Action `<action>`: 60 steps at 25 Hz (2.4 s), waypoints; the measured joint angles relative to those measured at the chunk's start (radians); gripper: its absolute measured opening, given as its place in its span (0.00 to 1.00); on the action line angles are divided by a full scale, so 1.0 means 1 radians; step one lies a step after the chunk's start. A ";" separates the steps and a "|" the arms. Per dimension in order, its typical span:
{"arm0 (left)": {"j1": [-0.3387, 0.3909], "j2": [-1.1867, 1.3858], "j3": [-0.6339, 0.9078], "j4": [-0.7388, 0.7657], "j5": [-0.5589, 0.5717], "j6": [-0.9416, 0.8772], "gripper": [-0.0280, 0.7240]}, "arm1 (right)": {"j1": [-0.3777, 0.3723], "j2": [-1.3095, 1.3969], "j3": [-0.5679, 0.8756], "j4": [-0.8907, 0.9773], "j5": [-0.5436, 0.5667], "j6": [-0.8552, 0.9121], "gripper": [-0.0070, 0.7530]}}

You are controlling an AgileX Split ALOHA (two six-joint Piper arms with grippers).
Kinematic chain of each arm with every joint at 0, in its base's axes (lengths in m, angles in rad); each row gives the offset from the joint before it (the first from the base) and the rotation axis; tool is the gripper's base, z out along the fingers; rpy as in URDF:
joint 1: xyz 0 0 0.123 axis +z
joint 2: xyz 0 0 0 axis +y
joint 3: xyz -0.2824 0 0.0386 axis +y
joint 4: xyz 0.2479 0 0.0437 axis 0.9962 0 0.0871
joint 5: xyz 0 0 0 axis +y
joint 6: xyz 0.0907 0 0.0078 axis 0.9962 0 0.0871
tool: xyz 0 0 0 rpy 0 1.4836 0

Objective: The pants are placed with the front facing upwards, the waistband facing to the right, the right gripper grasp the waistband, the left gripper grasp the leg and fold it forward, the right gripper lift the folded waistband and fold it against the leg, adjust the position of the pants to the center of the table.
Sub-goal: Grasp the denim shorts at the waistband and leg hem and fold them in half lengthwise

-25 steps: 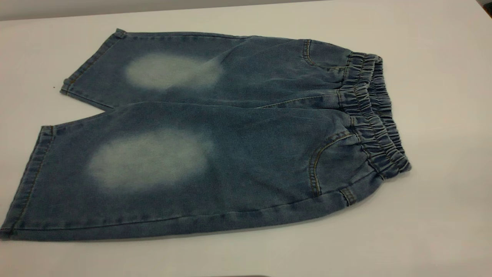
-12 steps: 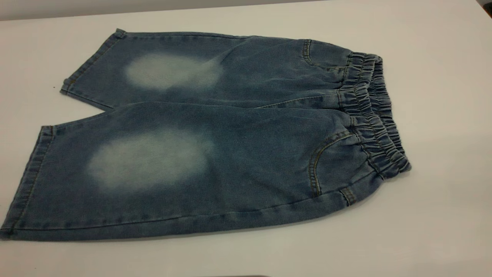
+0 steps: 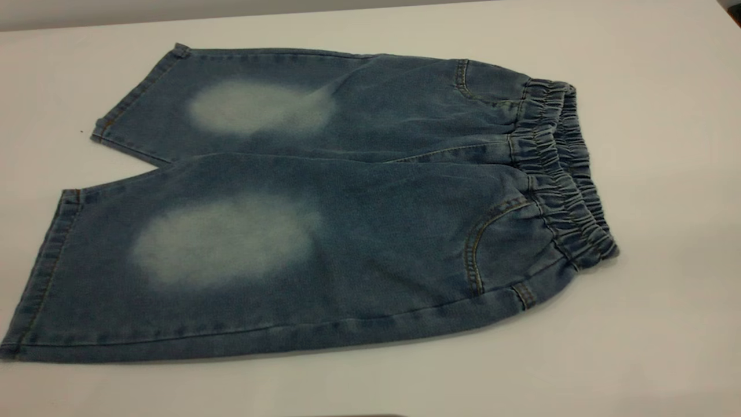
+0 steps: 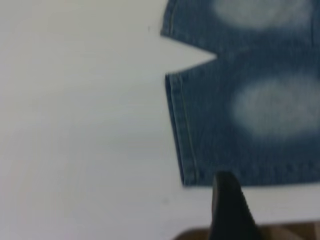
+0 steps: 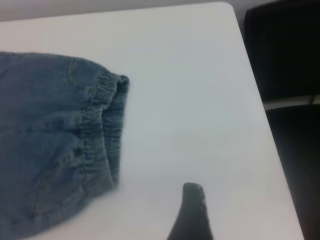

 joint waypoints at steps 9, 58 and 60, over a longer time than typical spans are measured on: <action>0.000 0.483 -0.147 -0.152 -0.265 0.019 0.54 | 0.000 0.438 -0.022 0.277 -0.152 -0.133 0.78; 0.000 0.923 -0.220 -0.747 -0.616 0.590 0.54 | 0.248 1.736 -0.060 1.121 -0.743 -0.836 0.77; 0.000 0.923 -0.220 -0.747 -0.615 0.590 0.54 | 0.242 1.766 -0.082 1.121 -0.744 -0.841 0.77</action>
